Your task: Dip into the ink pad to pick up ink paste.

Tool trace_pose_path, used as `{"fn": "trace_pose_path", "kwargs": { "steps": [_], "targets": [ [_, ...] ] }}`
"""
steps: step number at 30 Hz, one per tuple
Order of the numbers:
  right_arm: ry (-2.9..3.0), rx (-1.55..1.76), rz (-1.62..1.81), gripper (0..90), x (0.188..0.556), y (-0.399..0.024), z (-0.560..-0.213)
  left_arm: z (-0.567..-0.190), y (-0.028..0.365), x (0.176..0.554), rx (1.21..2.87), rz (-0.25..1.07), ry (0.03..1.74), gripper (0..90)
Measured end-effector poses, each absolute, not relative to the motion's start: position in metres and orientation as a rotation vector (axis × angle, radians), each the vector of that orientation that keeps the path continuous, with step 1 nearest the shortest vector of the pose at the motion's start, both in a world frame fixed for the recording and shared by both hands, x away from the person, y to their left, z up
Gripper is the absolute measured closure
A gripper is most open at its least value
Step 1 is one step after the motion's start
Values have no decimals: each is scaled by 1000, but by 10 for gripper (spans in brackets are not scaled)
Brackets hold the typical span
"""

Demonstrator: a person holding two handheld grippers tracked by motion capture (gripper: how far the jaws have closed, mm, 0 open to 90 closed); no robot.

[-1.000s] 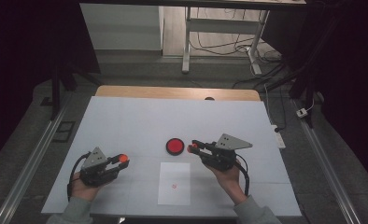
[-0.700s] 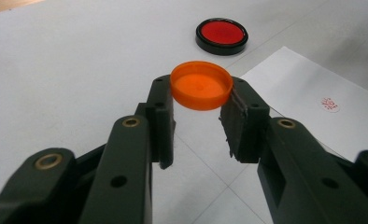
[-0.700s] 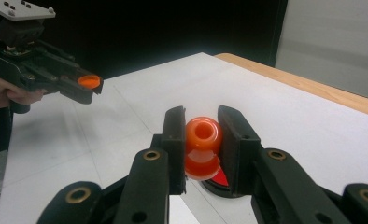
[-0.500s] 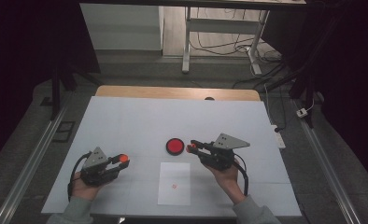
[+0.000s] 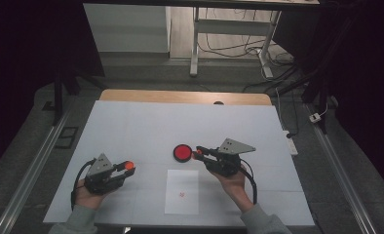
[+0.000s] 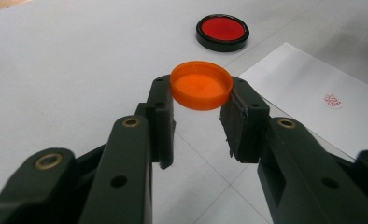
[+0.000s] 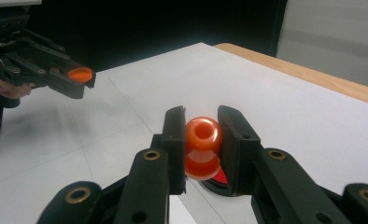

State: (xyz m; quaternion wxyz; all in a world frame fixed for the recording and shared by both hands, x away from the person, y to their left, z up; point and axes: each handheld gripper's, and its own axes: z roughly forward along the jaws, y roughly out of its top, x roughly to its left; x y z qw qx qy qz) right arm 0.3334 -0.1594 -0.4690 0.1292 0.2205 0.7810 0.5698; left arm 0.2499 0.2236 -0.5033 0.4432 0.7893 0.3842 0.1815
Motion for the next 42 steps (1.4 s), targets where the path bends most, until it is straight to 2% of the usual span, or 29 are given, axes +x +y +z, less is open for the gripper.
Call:
{"fn": "trace_pose_path", "kwargs": {
  "steps": [42],
  "targets": [
    [2297, 679, 1628, 719, 359, -133, -474, -505, 223, 253, 1966, 439, 958, 648]
  ]
}}
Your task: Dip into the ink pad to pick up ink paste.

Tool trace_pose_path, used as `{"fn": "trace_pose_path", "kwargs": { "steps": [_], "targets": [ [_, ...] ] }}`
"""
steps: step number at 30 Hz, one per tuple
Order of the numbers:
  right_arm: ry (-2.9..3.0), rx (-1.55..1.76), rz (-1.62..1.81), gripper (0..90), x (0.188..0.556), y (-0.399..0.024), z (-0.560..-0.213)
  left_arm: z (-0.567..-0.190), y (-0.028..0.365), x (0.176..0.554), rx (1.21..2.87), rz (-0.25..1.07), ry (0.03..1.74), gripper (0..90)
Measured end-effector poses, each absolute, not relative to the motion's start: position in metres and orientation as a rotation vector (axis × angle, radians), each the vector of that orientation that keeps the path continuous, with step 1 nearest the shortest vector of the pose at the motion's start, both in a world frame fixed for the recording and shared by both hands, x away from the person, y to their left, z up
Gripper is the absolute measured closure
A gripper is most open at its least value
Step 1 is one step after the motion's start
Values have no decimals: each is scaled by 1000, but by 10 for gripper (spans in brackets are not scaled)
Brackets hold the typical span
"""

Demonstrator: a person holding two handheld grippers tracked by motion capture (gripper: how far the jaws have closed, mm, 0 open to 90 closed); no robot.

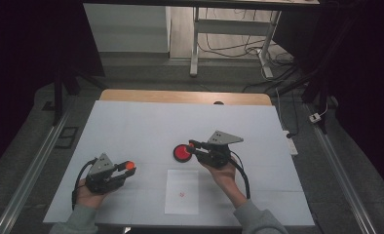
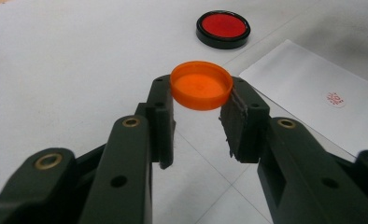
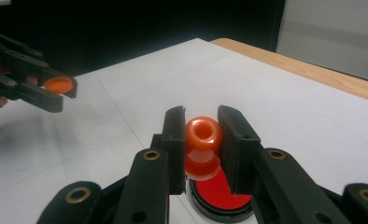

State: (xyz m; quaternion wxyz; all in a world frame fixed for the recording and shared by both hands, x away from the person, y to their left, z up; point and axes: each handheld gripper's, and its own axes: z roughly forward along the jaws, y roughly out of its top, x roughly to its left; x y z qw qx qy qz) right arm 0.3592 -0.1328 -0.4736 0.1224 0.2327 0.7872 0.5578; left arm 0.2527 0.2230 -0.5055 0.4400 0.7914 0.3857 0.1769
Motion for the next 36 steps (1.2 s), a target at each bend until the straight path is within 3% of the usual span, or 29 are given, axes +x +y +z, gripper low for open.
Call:
{"fn": "trace_pose_path", "kwargs": {
  "steps": [36],
  "targets": [
    [2414, 724, 1409, 719, 396, -102, -512, -506, 222, 253, 1979, 427, 950, 649]
  ]
}}
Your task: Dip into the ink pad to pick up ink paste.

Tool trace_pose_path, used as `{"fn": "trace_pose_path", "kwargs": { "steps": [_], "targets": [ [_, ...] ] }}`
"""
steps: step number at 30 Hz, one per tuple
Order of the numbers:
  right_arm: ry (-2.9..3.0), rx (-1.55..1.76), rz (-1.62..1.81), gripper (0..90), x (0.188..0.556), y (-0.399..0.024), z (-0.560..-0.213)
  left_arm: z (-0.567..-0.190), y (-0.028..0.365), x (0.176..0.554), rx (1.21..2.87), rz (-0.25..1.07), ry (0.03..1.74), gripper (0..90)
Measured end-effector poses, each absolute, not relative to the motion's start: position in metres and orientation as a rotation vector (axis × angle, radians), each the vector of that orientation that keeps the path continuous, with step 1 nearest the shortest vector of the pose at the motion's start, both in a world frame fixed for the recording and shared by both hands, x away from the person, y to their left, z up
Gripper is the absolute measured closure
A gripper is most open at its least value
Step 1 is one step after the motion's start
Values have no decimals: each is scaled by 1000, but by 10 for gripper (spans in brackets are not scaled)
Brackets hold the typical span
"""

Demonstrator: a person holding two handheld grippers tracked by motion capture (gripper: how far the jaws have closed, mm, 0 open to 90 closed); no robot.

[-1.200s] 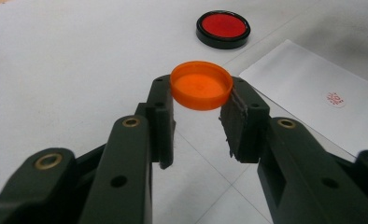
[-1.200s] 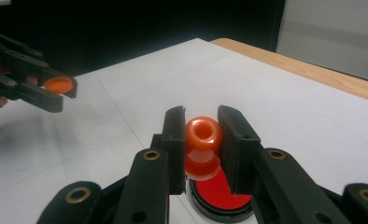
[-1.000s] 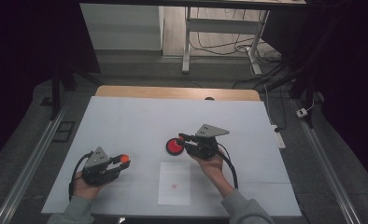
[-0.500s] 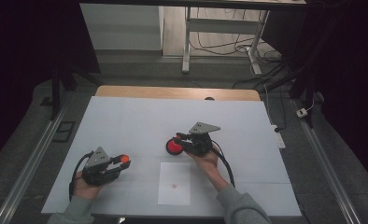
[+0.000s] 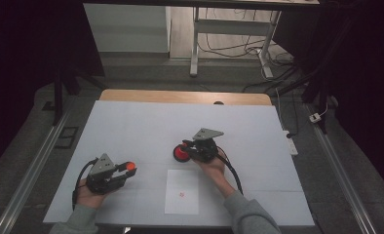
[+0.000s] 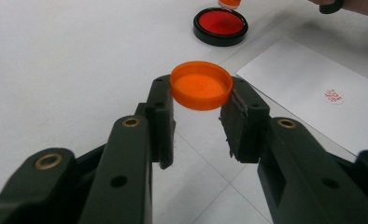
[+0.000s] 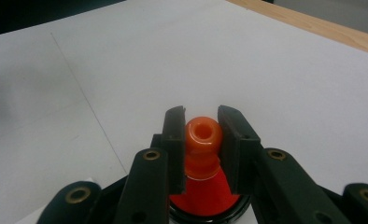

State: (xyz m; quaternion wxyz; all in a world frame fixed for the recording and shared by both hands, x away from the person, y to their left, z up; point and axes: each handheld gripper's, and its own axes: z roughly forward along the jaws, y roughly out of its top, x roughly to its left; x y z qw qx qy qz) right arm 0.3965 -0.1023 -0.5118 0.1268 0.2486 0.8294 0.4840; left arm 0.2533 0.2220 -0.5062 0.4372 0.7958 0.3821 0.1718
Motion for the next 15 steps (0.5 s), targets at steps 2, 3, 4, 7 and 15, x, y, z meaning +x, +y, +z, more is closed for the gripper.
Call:
{"fn": "trace_pose_path", "kwargs": {
  "steps": [2, 3, 4, 7, 15],
  "targets": [
    [2415, 729, 1403, 719, 398, -103, -513, -506, 222, 253, 1979, 428, 950, 649],
    [2414, 731, 1408, 719, 398, -103, -513, -506, 222, 253, 1978, 430, 950, 649],
    [2415, 732, 1405, 719, 398, -103, -514, -506, 222, 253, 1979, 429, 950, 649],
    [2423, 726, 1382, 719, 398, -102, -515, -506, 222, 253, 1983, 429, 949, 649],
    [2439, 712, 1356, 719, 398, -99, -519, -507, 222, 253, 1987, 423, 952, 649]
  ]
}}
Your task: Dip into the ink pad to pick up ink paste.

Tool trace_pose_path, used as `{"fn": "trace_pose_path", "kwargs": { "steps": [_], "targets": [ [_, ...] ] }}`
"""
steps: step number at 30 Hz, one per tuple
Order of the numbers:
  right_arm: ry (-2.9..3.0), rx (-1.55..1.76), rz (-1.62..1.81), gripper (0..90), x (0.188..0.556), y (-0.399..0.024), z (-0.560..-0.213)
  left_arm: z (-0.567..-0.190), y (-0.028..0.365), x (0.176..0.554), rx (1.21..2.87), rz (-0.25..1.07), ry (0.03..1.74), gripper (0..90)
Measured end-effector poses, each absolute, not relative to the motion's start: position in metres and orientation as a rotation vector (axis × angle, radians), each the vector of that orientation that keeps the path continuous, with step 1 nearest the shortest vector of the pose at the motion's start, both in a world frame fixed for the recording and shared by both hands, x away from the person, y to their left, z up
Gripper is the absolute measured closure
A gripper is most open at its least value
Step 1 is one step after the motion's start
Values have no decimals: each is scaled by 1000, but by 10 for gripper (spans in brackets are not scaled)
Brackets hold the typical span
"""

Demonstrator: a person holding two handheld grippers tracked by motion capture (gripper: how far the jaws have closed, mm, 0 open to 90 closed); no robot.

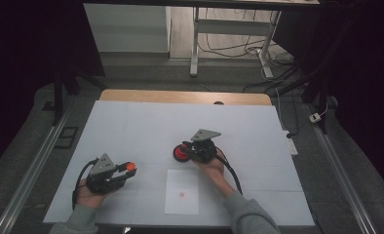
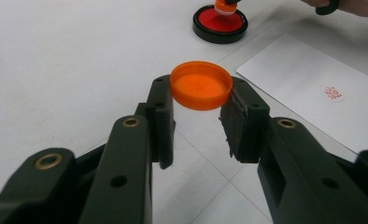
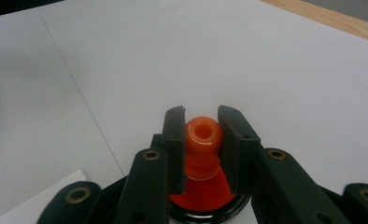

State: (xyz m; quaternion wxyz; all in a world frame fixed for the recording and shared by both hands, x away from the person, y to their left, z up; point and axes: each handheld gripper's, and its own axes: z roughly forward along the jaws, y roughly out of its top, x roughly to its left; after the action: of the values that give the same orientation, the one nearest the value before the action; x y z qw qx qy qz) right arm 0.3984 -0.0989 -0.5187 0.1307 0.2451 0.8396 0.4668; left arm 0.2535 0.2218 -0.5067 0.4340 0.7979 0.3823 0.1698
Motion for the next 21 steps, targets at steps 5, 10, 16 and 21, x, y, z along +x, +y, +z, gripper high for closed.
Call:
{"fn": "trace_pose_path", "kwargs": {
  "steps": [5, 10, 16, 21],
  "targets": [
    [2441, 708, 1342, 719, 399, -99, -520, -507, 222, 254, 1988, 423, 953, 649],
    [2440, 706, 1330, 719, 399, -98, -521, -507, 222, 253, 1986, 422, 952, 649],
    [2447, 704, 1316, 719, 399, -98, -522, -507, 222, 254, 1986, 423, 951, 648],
    [2445, 701, 1320, 719, 399, -98, -521, -507, 222, 254, 1987, 424, 952, 649]
  ]
}}
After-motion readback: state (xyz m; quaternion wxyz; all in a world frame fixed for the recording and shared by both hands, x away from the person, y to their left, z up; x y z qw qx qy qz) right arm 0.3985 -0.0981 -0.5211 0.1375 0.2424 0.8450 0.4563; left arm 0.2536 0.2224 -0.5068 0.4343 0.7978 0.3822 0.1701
